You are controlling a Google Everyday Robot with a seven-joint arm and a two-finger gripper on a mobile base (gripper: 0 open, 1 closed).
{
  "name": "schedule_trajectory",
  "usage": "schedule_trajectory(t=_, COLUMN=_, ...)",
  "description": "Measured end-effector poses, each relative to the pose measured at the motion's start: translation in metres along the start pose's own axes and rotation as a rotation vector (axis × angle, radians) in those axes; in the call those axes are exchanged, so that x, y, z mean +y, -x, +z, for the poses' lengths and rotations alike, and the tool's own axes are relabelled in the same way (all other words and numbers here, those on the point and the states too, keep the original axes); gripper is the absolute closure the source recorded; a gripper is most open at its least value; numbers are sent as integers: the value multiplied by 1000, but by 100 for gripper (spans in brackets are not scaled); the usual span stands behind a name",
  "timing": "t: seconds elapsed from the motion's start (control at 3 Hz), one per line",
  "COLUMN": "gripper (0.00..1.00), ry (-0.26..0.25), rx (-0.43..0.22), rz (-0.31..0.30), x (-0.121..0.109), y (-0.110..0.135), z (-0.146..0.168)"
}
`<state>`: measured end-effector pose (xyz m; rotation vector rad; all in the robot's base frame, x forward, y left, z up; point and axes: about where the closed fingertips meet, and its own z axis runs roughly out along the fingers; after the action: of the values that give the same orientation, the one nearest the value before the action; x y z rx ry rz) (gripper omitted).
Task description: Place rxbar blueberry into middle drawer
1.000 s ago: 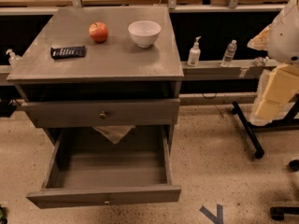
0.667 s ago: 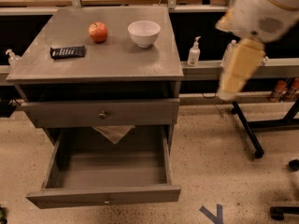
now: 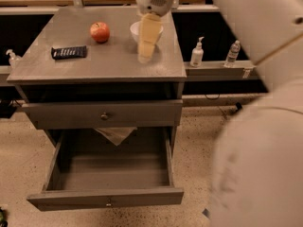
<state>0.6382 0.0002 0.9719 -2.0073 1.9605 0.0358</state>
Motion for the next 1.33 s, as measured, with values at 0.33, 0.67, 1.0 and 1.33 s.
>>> schedule_trajectory(t=0.33, gripper=0, ry=-50, rx=-78, rz=-57, x=-27, y=61, z=5)
schedule_trajectory(t=0.67, gripper=0, ry=-60, rx=-88, rz=-58, x=-31, y=65, z=10)
schedule_trajectory(t=1.0, gripper=0, ry=-120, rx=-164, rz=-50, x=-72, y=74, z=34)
schedule_trajectory(t=1.33, gripper=0, ry=-181, rx=-314, rz=-7, x=-123, y=91, z=67)
